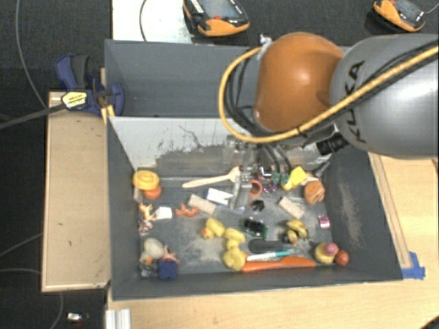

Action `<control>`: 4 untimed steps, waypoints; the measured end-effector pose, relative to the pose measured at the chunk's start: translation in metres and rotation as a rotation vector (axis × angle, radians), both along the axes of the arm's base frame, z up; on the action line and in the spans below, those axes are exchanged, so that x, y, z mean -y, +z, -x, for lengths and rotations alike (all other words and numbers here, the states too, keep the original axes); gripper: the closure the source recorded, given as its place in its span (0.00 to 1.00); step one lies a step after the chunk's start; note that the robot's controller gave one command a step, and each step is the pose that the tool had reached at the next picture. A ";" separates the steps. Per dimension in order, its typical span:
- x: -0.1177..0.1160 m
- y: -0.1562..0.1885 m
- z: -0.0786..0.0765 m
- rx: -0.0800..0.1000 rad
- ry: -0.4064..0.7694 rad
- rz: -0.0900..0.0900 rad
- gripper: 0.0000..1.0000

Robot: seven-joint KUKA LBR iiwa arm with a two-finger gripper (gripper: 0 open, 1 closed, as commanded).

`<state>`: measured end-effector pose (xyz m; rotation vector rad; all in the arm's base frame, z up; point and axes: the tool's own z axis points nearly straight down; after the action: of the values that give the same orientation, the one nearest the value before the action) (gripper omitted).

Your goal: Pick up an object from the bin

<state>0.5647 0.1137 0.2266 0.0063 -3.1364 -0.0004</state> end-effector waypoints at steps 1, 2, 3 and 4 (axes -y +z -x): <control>0.001 0.005 -0.002 0.008 -0.003 -0.001 0.00; 0.031 -0.037 0.026 0.015 0.198 -0.003 0.00; 0.064 -0.066 0.076 0.014 0.212 -0.001 0.00; 0.104 -0.124 0.046 0.015 0.078 -0.001 0.00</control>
Offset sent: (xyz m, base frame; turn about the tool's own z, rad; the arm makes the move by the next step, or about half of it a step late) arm -0.0424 -0.0510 -0.0623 -0.2965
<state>0.5183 0.0093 0.1027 0.1294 -3.1489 -0.0014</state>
